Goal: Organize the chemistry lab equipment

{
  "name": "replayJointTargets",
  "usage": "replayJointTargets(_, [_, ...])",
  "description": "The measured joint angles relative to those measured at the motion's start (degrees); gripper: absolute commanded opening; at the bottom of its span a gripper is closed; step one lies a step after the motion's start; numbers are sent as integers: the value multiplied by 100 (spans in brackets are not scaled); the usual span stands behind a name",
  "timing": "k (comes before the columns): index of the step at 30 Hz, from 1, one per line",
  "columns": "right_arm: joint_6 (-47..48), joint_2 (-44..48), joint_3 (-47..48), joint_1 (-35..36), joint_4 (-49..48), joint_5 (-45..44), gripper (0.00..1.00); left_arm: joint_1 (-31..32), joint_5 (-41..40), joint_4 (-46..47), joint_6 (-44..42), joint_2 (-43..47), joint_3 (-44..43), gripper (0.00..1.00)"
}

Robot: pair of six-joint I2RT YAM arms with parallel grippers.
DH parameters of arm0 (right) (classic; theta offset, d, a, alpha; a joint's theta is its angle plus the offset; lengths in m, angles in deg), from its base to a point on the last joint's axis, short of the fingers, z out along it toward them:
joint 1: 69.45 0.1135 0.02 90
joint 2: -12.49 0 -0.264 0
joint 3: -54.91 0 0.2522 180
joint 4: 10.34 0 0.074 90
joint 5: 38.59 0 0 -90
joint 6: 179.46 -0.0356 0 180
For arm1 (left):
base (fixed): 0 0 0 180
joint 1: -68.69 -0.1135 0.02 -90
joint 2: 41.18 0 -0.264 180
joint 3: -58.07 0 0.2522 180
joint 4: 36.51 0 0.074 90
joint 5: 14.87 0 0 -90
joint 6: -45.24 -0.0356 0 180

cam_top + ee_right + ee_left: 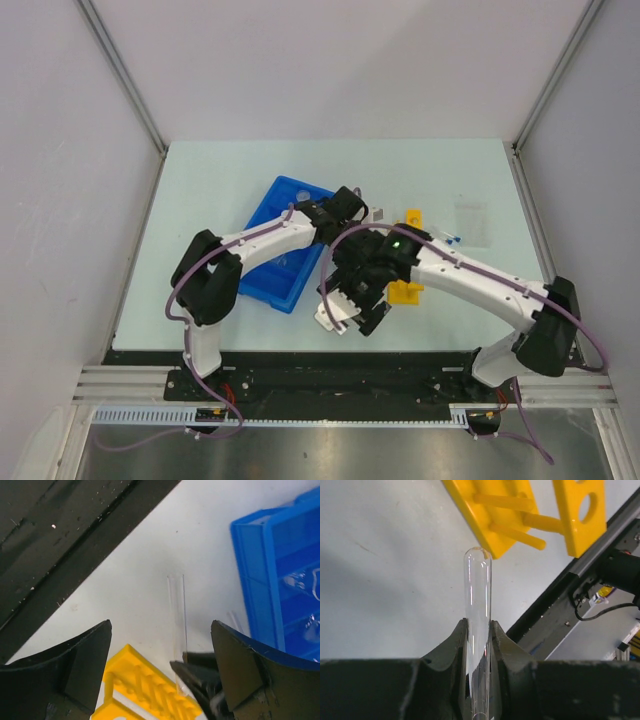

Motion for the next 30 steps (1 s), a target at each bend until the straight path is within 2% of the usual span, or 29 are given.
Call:
replayJointTargets(4, [-55, -455, 0, 498, -225, -675, 81, -15, 251, 11, -7, 116, 0, 16])
replayJointTargets(19, [-149, -1222, -503, 1311, -1139, -2835, 59, -138, 514, 55, -15, 350, 415, 16])
replayJointTargets(25, [-129, -1307, -710, 1355, -1467, -3449, 47, -170, 514, 52, -55, 350, 415, 16])
replayJointTargets(30, [-129, -1329, -734, 1451, -1604, -3635, 31, -181, 514, 52, -57, 350, 415, 16])
